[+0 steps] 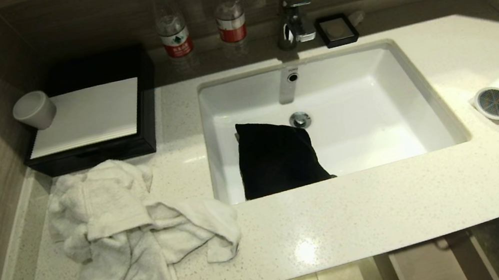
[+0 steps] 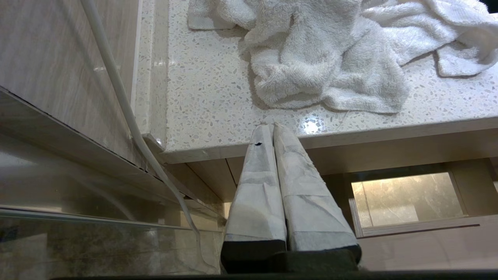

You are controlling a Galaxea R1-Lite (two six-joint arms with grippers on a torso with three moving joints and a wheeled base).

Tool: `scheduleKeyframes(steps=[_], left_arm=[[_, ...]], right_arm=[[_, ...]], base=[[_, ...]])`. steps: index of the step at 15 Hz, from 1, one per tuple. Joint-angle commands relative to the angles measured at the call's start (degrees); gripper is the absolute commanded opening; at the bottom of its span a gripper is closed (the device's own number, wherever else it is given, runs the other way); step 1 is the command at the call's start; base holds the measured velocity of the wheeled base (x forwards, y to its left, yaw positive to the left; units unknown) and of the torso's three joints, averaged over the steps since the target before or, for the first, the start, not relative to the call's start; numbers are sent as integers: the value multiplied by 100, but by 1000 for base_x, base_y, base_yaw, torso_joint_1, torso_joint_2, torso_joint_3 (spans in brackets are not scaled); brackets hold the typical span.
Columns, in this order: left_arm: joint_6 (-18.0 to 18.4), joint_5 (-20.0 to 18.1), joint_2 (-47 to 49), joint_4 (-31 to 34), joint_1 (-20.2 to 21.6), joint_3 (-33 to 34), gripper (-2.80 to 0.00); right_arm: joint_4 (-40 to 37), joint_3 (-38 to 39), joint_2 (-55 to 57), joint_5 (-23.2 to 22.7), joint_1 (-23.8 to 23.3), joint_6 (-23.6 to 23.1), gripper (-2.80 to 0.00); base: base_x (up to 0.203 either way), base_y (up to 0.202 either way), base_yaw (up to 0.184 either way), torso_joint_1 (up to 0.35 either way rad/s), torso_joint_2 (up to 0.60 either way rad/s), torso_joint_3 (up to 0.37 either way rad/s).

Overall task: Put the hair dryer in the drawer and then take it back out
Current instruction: Pick up the hairdryer

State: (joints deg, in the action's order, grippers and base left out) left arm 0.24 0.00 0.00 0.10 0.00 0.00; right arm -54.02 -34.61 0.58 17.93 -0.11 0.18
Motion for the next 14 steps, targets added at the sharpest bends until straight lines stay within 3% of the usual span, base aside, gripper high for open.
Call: scheduleKeyframes(steps=[1, 7, 14], left_arm=[[2, 0, 0, -1, 0, 9, -280], [2, 0, 0, -1, 0, 9, -280], [2, 0, 0, -1, 0, 6, -280]], right_arm=[[38, 84, 358, 100, 3, -46, -280], [729, 403, 1457, 443, -144, -102, -280], [1659, 520, 2249, 661, -1295, -654, -280]], base=[[0, 0, 0, 0, 0, 0], [0, 0, 0, 0, 0, 0], [0, 0, 0, 0, 4, 1]])
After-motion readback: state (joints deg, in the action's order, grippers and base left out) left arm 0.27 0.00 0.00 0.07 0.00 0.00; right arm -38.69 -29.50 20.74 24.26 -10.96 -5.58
